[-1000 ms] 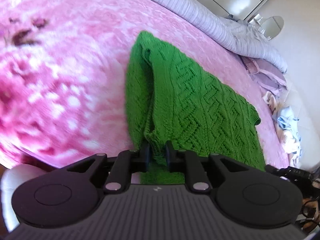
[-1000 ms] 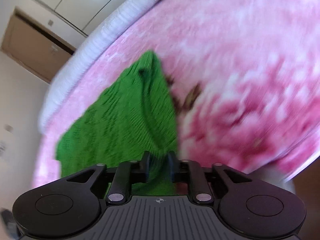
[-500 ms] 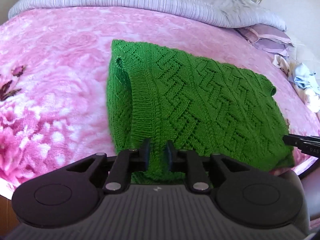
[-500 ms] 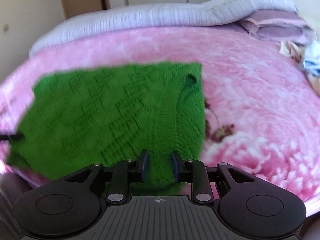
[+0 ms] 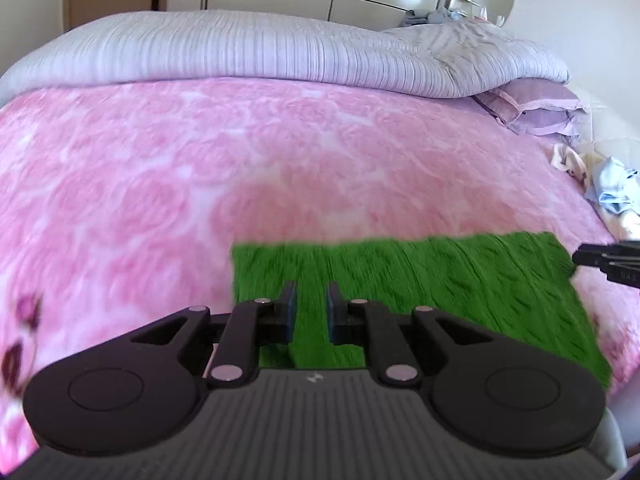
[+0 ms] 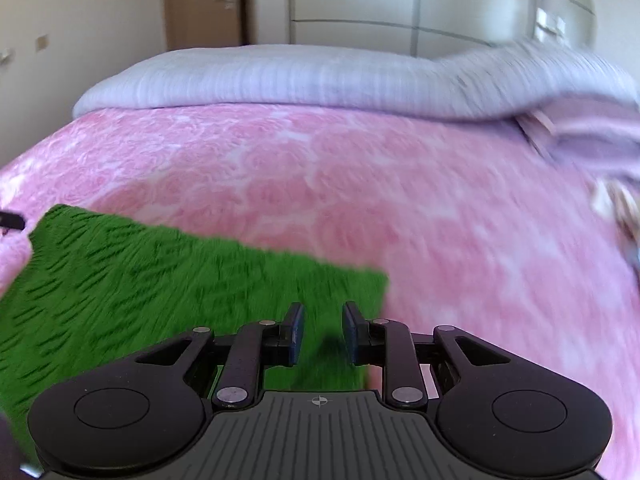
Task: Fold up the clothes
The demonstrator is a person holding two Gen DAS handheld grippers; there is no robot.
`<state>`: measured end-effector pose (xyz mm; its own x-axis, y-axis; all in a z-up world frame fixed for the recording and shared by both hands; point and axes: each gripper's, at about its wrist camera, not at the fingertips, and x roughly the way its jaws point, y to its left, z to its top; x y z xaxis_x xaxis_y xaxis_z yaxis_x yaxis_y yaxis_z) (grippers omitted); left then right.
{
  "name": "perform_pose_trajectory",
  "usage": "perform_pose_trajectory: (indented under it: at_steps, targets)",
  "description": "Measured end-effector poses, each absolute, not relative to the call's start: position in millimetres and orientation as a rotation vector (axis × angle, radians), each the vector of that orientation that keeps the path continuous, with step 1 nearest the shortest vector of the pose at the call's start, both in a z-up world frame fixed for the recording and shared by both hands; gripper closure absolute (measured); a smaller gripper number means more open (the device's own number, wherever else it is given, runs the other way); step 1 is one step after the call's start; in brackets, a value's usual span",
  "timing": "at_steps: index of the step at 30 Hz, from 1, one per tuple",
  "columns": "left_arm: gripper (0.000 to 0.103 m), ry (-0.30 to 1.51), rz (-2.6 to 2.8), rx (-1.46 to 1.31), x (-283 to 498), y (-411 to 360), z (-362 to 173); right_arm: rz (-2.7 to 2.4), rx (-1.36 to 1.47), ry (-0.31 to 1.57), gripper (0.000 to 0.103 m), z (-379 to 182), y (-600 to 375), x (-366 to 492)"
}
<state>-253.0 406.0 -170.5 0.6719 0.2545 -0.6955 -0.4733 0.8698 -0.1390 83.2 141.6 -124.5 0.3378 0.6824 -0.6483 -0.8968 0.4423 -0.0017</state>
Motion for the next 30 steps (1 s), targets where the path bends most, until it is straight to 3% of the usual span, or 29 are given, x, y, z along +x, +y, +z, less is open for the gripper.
perform_pose_trajectory:
  at_steps: [7,13,18,24,30]
  targets:
    - [0.090,0.826,0.442,-0.234,-223,425,-227,1.072,-0.492,0.670,0.078,-178,172,122]
    - [0.095,0.806,0.441,-0.307,-225,429,-194,1.043,-0.315,0.809,0.078,-153,160,149]
    - [0.093,0.766,0.310,-0.268,-189,399,-182,1.253,-0.245,0.756,0.078,-125,196,122]
    - [0.087,0.852,0.340,-0.217,-153,384,-223,1.290,-0.465,0.730,0.078,-161,255,82]
    - [0.089,0.830,0.365,-0.207,-161,386,-219,1.258,-0.493,0.716,0.078,-175,247,85]
